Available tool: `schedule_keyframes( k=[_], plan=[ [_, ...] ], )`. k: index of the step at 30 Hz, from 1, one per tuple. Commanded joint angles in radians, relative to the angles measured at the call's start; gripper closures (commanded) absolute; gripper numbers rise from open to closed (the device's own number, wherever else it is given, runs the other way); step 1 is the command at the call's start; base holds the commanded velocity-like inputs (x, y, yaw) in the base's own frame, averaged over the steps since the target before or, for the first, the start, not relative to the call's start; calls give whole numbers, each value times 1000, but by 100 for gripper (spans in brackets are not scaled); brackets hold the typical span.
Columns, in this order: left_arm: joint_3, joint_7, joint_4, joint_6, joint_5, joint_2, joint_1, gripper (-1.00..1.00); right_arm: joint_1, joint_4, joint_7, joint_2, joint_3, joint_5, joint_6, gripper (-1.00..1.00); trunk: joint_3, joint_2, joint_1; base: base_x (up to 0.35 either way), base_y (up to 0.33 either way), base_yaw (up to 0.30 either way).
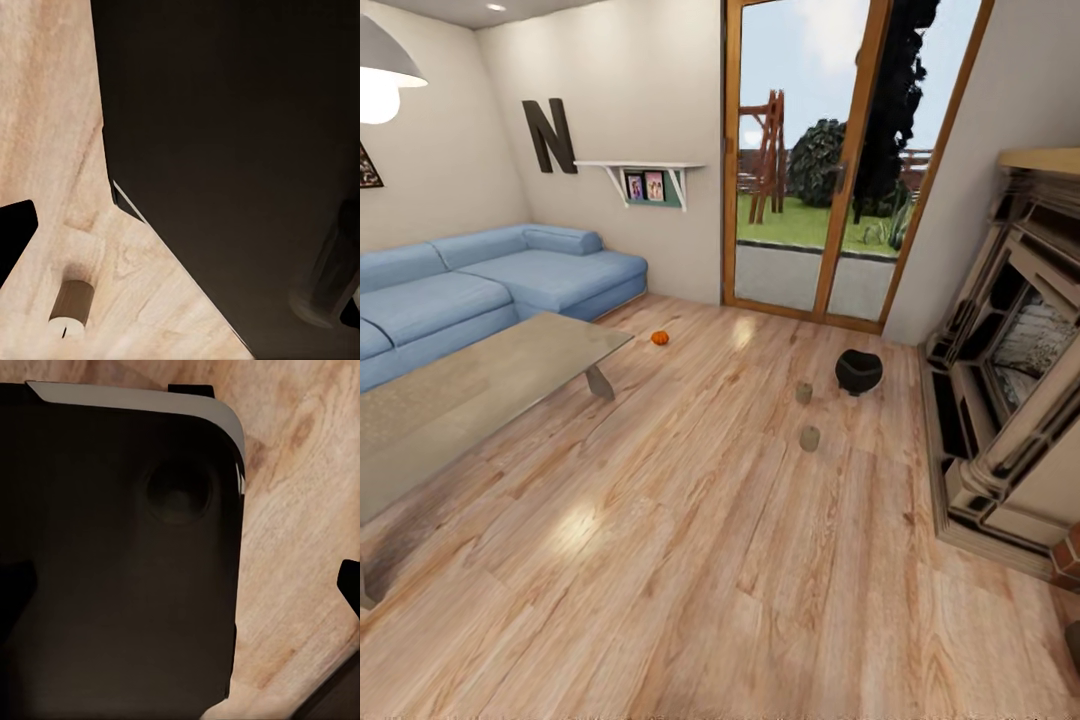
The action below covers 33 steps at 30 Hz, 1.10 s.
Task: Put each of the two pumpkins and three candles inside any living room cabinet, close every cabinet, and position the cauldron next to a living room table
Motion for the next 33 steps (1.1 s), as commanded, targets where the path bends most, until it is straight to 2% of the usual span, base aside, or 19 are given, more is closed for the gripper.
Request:
schedule_keyframes(
  k=[1,20,33],
  plan=[
    [0,0,0,0,0,0,0,-100,0,0,0,0,0,0,0,-100,-2,0,0,0,0,0],
    [0,0,0,0,0,0,0,-100,0,0,0,0,0,2,-1,-100,-32,0,0,0,0,0],
    [0,0,0,0,0,0,0,-100,0,0,1,-1,0,5,-1,-100,-34,0,0,5,2,0]
  ],
)
